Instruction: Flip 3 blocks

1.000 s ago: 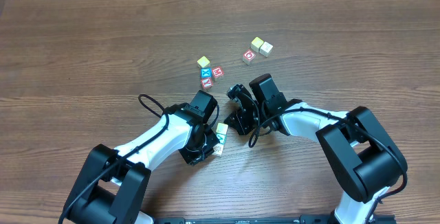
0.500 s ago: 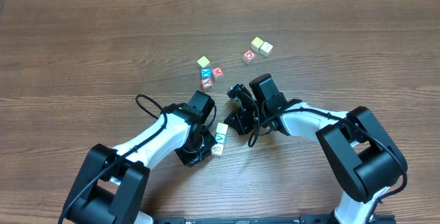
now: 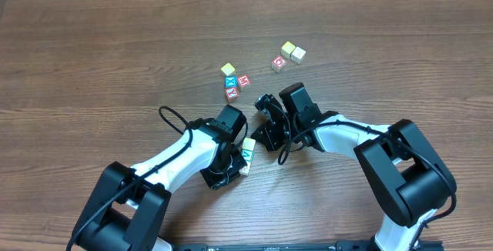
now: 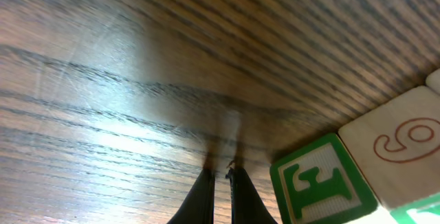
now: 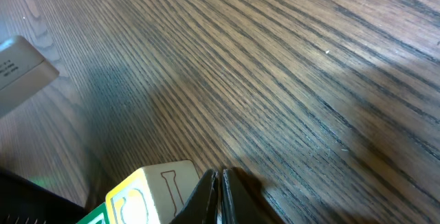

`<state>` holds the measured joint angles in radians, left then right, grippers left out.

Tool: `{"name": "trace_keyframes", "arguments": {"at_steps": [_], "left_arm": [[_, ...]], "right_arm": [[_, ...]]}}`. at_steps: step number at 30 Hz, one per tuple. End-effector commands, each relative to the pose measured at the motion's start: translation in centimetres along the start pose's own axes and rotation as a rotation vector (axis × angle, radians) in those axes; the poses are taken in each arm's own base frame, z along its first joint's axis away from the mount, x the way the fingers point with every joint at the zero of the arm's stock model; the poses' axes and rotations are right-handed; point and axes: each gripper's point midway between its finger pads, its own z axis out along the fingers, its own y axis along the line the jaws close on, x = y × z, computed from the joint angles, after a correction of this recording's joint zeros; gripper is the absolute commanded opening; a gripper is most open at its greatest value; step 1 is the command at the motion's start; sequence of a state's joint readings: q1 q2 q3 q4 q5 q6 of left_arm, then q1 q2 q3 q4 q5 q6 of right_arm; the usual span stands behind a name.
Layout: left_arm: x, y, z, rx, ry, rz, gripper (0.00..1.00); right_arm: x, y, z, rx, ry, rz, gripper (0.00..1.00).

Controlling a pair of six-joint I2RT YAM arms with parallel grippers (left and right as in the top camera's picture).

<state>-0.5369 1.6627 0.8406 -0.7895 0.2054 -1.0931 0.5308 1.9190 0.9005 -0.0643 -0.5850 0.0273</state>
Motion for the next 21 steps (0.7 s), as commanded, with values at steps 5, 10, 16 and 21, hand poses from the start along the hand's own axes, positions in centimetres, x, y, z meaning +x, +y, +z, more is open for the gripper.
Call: {"name": "trace_keyframes", "arguments": {"at_steps": [5,10,16,21], "left_arm": [[0.22,0.13,0.45,-0.011,0.007,-0.056,0.04],[0.26,-0.65,0.44,0.024,0.016,-0.077,0.04],[0.27,-0.61,0.44,0.021,0.017,-0.162,0.05],[0.44,-0.58,0.44,0.020,0.027,-0.212,0.04]], "right_arm": [[0.25,-0.35,0.38,0.016,0.007,0.007,0.06],[0.24,-0.36,0.38,0.017,0.007,0.006,0.06],[0.24,-0.36,0.38,0.017,0.007,0.007,0.06],[0.25,-0.35,0.38,0.016,0.007,0.007,0.06]]}}
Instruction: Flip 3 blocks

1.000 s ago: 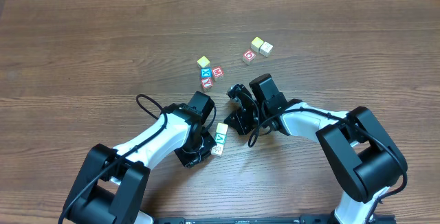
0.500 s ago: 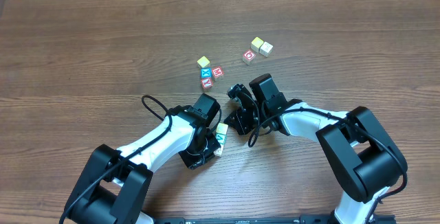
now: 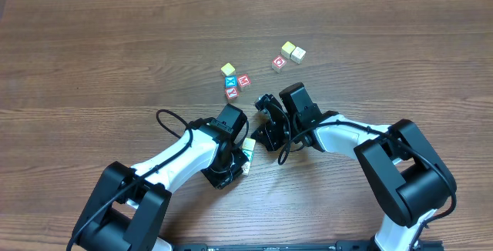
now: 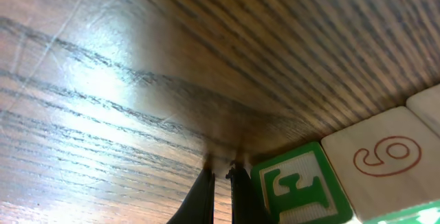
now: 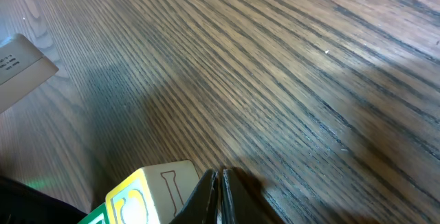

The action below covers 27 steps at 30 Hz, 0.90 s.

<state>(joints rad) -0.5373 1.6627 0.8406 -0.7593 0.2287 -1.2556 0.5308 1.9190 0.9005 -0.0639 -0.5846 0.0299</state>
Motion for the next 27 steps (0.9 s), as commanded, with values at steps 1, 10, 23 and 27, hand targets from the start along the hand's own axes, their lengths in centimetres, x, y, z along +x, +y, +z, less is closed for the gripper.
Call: {"name": "trace_keyframes", "arguments": {"at_steps": [1,10,23,27], "left_arm": [[0.36,0.33,0.45,-0.017,0.015,-0.068,0.04],[0.69,0.19,0.44,-0.011,0.034,-0.124,0.04],[0.74,0.06,0.44,-0.007,0.038,-0.176,0.04],[0.74,0.05,0.44,-0.007,0.038,-0.186,0.04]], "right_arm": [[0.26,-0.35,0.38,0.016,0.008,0.005,0.06],[0.26,-0.28,0.38,0.012,0.008,0.004,0.06],[0.42,0.27,0.67,0.005,0.015,-0.008,0.06],[0.47,0.41,0.74,0.003,0.017,-0.011,0.06]]}}
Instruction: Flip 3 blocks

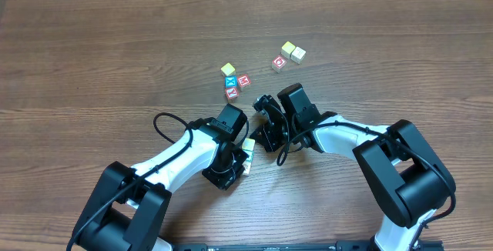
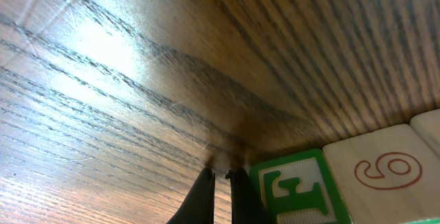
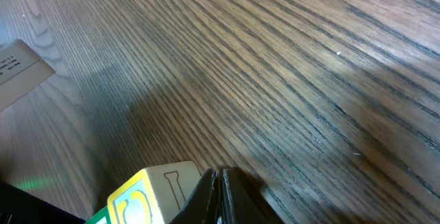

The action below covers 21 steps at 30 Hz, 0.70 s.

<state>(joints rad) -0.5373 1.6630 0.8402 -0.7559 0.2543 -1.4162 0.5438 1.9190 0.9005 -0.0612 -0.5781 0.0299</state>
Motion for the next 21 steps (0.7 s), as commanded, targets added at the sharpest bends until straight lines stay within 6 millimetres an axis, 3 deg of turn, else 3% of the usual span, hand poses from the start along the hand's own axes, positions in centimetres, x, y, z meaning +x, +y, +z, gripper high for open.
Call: {"name": "trace_keyframes", "arguments": {"at_steps": [1,21], "left_arm": [[0.30,0.31,0.44,-0.016,0.012,-0.026,0.04],[0.41,0.21,0.43,-0.012,0.019,-0.040,0.04]], "right_arm": [[0.40,0.13,0.54,0.002,0.014,-0.002,0.06],[0.34,0.30,0.62,-0.001,0.012,-0.008,0.06]]}}
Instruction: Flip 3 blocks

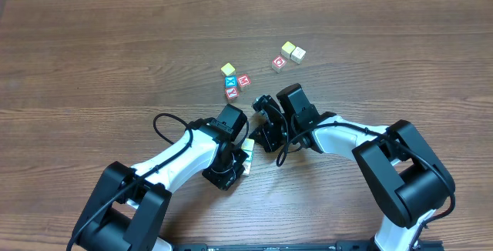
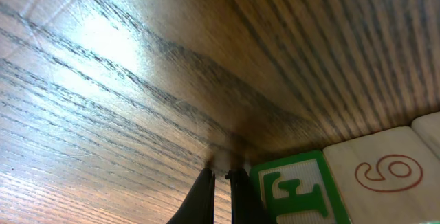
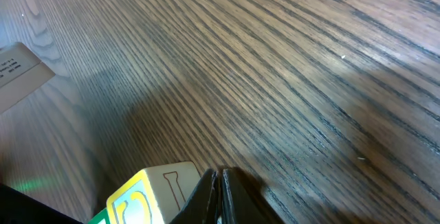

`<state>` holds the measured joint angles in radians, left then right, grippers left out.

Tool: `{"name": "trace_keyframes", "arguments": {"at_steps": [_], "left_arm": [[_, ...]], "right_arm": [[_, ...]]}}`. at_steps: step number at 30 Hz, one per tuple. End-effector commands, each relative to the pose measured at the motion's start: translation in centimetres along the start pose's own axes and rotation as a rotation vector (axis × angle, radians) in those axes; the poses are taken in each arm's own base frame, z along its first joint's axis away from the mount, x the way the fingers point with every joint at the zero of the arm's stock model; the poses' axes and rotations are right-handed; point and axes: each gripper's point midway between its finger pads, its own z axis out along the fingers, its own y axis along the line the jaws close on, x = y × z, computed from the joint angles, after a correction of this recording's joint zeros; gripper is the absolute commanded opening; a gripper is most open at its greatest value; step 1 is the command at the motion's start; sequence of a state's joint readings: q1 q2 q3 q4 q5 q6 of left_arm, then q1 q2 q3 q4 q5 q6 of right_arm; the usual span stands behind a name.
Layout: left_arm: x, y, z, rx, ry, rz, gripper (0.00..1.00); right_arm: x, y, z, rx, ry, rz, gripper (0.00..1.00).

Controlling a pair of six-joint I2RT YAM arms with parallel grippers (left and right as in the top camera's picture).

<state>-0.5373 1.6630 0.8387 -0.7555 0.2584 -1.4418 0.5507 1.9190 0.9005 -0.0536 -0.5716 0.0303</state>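
Note:
A short row of blocks [image 1: 246,157] lies between my two arms. In the left wrist view my left gripper [image 2: 220,174] is shut and empty, tips on the wood, its right finger against a green-framed letter block [image 2: 302,191]. A cream block with a red 9 [image 2: 385,172] sits just beyond that one. My right gripper [image 3: 218,177] is also shut and empty, low over the table, with a yellow-framed block [image 3: 148,193] touching its left finger. Other blocks lie farther back: a cluster of several [image 1: 233,81] and three more [image 1: 288,55].
The left arm [image 1: 185,155] and right arm [image 1: 331,132] converge near the table's front middle, wrists close together. A white label on the left arm's body [image 3: 17,76] shows at the left of the right wrist view. Bare wood lies all around.
Almost nothing differs. The left wrist view has shifted very slightly; both grippers remain shut beside the same blocks.
At first my left gripper was shut with a small gap to the green-framed block. By 1.6 s ago its finger was against that block, and the wrist then turned a little. My right gripper stayed shut beside the yellow-framed block throughout.

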Motion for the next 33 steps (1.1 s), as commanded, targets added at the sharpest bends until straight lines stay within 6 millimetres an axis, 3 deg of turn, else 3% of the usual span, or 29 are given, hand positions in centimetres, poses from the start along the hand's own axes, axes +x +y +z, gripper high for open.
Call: {"name": "trace_keyframes", "arguments": {"at_steps": [1,33], "left_arm": [[0.34,0.18,0.41,-0.012,0.015,-0.014,0.04],[0.34,0.18,0.41,-0.012,0.014,-0.014,0.04]], "right_arm": [[0.44,0.16,0.49,-0.003,0.016,0.001,0.06],[0.22,0.22,0.52,-0.005,0.007,-0.005,0.06]]}}
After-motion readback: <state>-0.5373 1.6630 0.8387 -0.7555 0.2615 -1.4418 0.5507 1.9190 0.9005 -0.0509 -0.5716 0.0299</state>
